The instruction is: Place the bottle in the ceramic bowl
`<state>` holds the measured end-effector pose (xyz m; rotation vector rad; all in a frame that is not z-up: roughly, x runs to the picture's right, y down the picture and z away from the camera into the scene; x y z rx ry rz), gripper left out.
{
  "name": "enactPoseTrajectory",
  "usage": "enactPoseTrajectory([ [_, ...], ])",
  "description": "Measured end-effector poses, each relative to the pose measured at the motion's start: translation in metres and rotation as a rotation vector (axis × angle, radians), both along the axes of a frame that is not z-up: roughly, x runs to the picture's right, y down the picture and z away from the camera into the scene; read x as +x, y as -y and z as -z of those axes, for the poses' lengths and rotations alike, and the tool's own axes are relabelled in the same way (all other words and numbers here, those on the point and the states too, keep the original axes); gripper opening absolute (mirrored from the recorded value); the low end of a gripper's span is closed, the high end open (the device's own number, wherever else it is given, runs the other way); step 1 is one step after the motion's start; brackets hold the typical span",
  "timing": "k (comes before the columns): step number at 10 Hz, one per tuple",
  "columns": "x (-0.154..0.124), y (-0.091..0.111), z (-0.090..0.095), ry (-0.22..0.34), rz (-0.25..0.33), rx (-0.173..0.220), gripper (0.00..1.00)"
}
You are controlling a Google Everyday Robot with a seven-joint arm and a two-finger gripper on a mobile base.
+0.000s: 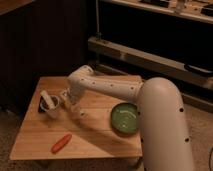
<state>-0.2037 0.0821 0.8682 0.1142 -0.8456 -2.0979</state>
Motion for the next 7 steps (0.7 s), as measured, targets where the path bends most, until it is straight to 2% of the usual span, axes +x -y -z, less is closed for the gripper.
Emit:
enactPoseTrajectory([
  [2, 0.012, 0.004, 0.007, 0.000, -0.012, 0.001, 0.45],
  [5, 0.038, 0.013, 0.033, 0.005, -0.027, -0.010, 0.44],
  [6, 0.039, 0.015, 0.037, 0.006, -0.027, -0.008, 0.39],
  [7, 0.040, 0.013, 0.038, 0.003, -0.031, -0.010, 0.28],
])
